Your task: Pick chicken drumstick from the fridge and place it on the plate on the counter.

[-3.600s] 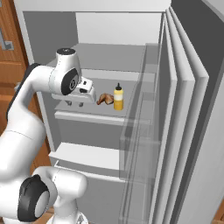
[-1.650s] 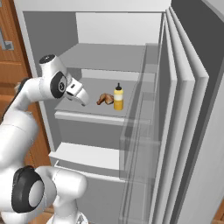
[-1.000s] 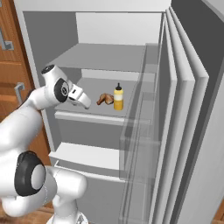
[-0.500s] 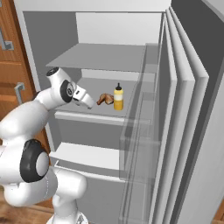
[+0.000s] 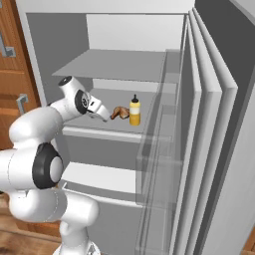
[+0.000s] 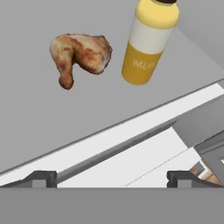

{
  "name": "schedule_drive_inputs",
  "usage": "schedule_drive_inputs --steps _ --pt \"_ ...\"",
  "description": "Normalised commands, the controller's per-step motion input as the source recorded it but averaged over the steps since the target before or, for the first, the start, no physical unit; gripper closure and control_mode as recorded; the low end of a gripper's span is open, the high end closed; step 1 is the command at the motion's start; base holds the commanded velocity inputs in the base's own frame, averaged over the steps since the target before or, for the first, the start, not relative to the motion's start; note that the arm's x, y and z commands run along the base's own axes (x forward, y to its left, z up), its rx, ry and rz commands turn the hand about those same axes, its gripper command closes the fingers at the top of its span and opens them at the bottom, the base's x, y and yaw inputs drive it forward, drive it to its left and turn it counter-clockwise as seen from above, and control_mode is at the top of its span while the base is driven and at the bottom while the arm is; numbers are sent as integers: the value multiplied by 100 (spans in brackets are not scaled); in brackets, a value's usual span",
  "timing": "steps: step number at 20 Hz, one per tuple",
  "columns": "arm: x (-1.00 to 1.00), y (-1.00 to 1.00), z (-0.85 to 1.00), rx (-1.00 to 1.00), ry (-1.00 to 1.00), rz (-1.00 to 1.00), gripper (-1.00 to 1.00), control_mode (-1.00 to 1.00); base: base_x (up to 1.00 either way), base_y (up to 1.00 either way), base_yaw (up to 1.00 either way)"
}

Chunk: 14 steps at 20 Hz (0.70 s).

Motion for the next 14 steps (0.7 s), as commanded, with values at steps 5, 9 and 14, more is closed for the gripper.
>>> schedule_drive_inputs --steps 5,9,14 --pt "28 -1 -14 0 0 -1 -100 -100 0 0 0" --pt "24 -7 -15 0 0 -2 -100 -100 0 0 0" --pt "26 -7 -16 0 0 -4 -100 -100 0 0 0"
